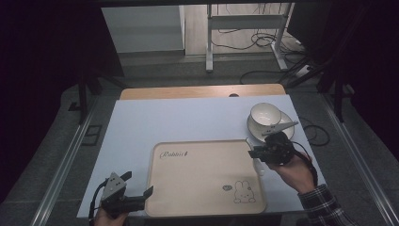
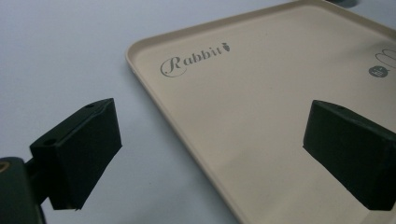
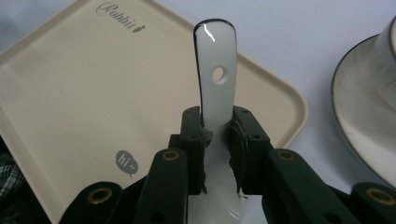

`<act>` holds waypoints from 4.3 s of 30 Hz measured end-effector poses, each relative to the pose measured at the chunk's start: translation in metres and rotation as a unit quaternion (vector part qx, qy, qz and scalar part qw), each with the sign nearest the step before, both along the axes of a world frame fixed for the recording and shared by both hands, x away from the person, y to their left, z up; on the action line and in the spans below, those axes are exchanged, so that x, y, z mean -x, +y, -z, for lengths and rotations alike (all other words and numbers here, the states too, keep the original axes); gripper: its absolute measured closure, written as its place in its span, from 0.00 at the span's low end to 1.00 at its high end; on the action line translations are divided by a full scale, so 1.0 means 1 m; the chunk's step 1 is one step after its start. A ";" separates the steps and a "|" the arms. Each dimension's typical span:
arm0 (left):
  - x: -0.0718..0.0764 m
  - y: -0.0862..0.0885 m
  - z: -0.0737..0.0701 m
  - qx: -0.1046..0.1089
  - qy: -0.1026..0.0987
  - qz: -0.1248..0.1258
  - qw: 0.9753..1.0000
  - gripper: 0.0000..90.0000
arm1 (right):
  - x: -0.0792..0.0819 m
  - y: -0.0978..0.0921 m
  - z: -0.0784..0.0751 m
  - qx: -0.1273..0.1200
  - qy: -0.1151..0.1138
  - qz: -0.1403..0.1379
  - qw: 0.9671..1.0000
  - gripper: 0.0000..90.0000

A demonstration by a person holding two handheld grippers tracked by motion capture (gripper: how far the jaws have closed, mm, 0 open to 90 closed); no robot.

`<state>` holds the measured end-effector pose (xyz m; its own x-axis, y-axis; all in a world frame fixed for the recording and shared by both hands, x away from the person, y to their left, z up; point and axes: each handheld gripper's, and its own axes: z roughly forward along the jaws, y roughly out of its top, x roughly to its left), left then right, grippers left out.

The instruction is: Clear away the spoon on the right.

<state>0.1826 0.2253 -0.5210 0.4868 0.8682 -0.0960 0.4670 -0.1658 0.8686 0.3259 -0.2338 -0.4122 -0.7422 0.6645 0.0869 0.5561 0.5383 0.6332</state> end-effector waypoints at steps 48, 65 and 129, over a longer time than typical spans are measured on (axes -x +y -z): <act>0.000 0.000 0.000 -0.002 -0.001 0.003 1.000 0.04 | 0.019 0.036 0.072 0.025 0.040 -0.040 0.998 0.86; 0.000 0.000 0.000 -0.001 -0.002 0.004 1.000 0.04 | 0.024 0.046 0.093 0.039 0.020 -0.058 0.997 1.00; 0.000 0.000 0.000 -0.001 0.000 0.006 1.000 0.04 | 0.006 0.017 0.081 -0.002 -0.022 -0.001 1.000 0.87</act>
<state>0.1825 0.2253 -0.5208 0.4965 0.8629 -0.0945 0.4643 -0.1720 0.8688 0.3202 -0.2164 -0.4933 -0.7467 0.6627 0.0576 0.5269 0.5364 0.6593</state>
